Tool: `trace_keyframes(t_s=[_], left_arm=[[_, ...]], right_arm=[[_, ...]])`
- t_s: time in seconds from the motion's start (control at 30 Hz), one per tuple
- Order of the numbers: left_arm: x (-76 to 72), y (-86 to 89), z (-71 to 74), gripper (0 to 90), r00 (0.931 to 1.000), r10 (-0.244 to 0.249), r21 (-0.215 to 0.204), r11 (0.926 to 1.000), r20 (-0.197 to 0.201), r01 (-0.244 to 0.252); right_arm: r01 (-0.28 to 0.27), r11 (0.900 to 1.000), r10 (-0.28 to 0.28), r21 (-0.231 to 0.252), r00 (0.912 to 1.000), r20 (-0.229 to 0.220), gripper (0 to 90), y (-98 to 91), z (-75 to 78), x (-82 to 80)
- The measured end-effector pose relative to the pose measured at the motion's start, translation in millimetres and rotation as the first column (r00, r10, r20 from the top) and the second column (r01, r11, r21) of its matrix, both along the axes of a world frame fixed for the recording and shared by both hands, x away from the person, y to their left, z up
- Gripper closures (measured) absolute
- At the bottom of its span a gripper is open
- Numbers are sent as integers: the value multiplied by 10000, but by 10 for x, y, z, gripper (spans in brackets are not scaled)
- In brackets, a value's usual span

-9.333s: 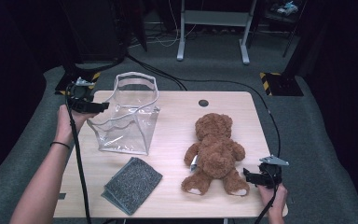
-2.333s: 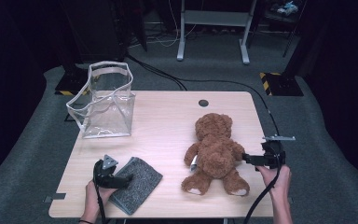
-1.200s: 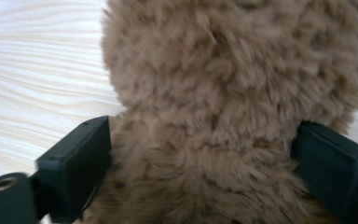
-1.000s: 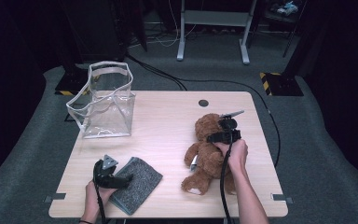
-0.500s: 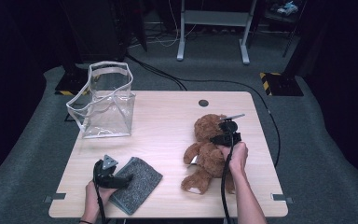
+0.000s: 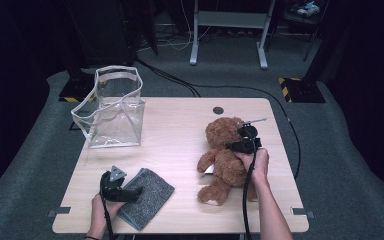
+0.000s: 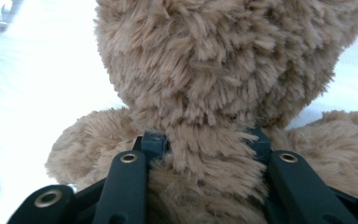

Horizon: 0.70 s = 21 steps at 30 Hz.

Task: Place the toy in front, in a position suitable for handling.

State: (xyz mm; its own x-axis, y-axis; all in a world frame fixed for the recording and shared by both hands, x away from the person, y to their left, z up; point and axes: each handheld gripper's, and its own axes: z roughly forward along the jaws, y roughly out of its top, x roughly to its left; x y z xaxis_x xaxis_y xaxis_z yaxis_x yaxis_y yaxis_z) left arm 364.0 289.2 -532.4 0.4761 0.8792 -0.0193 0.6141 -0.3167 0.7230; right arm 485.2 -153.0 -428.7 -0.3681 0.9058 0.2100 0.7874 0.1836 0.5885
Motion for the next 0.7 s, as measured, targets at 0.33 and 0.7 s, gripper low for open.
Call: trace_keyframes(t_s=[0.33,0.7], left_arm=[[0,1,0,3,10000,-2,-3,10000,1,2],[0,1,0,3,10000,1,-7,10000,-1,-1]], right_arm=[[-1220,9925,1225,-120,9906,611,653,2,374,19],[-2458,9664,2534,-749,9601,1180,658,85,659,75]])
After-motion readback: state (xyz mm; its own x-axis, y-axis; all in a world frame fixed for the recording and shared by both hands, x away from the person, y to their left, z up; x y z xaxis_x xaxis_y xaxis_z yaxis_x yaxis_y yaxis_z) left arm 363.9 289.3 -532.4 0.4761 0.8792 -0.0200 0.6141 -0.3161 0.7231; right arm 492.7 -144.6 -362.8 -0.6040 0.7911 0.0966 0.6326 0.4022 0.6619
